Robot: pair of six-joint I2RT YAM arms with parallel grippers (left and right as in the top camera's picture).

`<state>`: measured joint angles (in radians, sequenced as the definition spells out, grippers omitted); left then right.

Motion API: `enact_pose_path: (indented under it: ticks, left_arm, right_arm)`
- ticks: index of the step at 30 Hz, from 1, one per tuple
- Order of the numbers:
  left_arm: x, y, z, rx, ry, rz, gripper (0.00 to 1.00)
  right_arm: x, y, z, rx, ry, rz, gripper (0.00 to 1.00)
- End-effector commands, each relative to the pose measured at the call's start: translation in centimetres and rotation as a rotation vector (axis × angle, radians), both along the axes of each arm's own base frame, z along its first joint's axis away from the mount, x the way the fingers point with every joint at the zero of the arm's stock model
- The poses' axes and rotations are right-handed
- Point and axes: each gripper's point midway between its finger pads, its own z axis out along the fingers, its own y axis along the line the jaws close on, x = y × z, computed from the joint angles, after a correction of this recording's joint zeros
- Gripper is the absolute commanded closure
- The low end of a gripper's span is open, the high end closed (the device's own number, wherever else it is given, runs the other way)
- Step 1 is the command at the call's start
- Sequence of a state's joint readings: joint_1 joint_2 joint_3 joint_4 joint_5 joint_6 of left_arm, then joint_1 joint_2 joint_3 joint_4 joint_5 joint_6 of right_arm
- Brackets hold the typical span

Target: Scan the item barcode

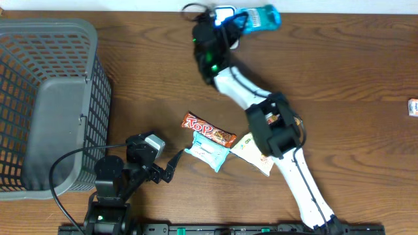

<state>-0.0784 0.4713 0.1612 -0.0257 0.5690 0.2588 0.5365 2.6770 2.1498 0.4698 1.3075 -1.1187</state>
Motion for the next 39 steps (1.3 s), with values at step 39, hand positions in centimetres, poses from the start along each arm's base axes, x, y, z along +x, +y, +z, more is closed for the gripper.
enact_pose_path:
  ticks: [39]
  left_arm:
    - [0.0,0.1,-0.3,-0.004,0.008,0.011,0.02]
  right_arm:
    - [-18.4,-32.4,7.0,0.663,0.017,-0.38,0.95]
